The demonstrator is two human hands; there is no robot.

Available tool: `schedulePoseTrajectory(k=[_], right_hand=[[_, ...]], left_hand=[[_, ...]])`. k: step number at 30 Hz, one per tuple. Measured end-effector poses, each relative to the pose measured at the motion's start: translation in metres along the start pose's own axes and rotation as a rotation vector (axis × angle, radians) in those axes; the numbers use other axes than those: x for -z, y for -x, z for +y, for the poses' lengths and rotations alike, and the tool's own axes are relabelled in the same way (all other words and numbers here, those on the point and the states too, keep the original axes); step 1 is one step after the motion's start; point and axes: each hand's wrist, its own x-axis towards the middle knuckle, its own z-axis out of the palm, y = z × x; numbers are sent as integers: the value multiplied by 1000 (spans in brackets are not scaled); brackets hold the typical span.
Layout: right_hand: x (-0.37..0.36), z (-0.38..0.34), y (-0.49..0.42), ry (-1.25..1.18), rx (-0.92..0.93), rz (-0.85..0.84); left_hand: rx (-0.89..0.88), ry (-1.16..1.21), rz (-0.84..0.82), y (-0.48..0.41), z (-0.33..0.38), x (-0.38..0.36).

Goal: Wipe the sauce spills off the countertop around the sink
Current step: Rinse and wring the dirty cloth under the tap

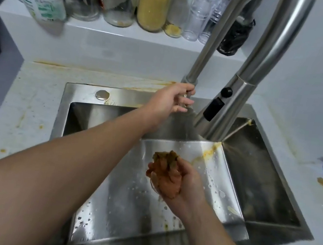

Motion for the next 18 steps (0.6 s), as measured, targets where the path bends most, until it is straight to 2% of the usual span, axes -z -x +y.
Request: schedulePoseTrajectory(k=[3, 8, 10, 12, 14, 15, 18], right_hand=[[1, 1, 2, 19, 35, 44], [-1, 2, 6, -10, 100, 60], [0, 2, 4, -4, 116, 76], [-2, 2, 4, 22, 146, 85], [-3, 2, 4, 51, 166, 69], [-5, 4, 5, 79, 173, 57], [-5, 15, -1, 202, 194, 168]], left_hand=[[-14, 38, -11, 0, -4, 0], [-33, -52, -56, 14, -17, -3], [-92, -129, -48, 22, -24, 1], [-93, -312, 59, 37, -34, 8], [8, -517, 121, 53, -55, 15], [100, -569, 93, 60, -71, 19], [343, -413, 12, 82, -117, 17]])
